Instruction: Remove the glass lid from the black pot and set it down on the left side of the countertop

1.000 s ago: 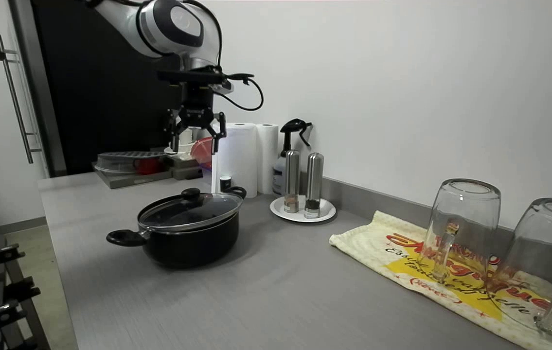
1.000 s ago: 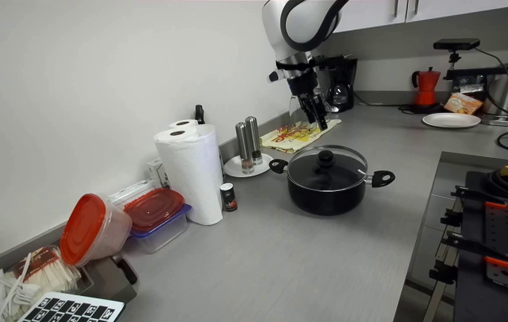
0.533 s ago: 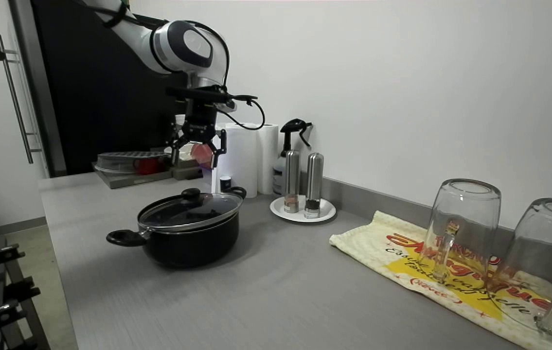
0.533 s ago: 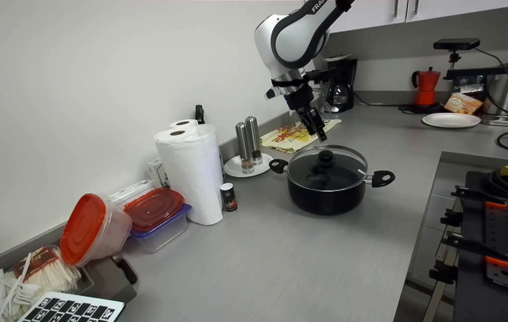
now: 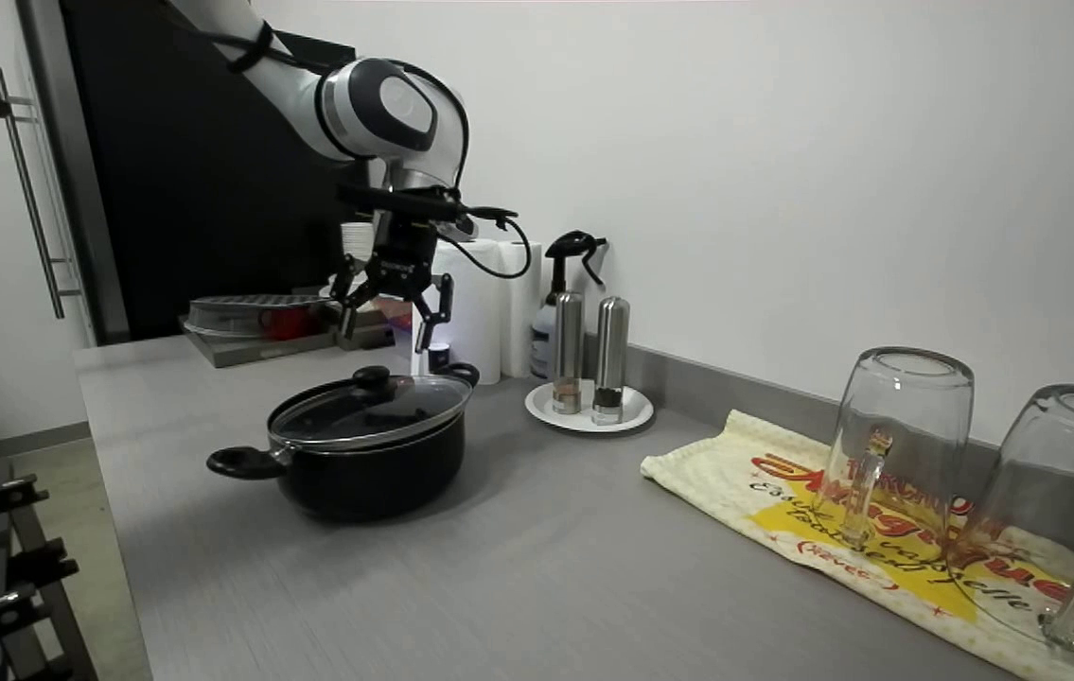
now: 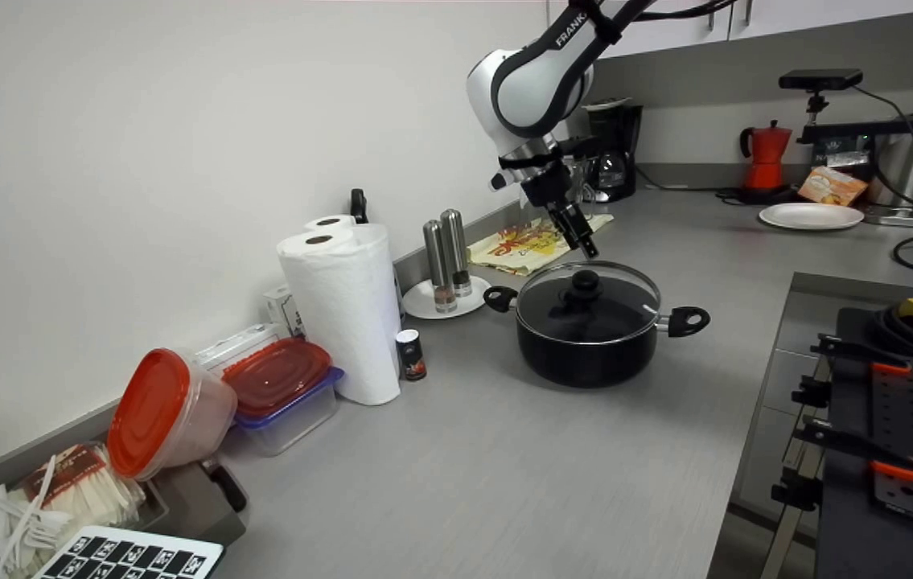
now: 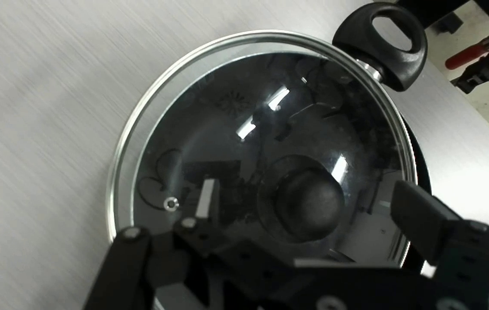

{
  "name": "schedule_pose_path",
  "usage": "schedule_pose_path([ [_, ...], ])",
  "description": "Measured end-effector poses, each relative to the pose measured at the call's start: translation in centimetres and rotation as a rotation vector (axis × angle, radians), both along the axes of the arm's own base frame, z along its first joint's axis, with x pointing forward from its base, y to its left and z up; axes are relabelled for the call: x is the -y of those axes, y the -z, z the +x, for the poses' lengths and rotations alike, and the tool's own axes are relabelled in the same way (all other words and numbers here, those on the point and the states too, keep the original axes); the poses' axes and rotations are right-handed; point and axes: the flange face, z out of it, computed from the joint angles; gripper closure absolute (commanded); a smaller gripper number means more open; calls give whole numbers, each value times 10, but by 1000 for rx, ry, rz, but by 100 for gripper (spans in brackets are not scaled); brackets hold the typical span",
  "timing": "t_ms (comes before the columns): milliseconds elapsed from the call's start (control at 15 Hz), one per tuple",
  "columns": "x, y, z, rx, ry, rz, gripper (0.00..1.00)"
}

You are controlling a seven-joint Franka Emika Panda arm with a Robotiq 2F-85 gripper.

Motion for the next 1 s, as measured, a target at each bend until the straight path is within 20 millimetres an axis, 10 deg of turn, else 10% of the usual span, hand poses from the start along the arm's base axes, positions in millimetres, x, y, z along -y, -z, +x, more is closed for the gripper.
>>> schedule_pose_path([
  [1000,-29,38,-2,-15,-42,-171,0],
])
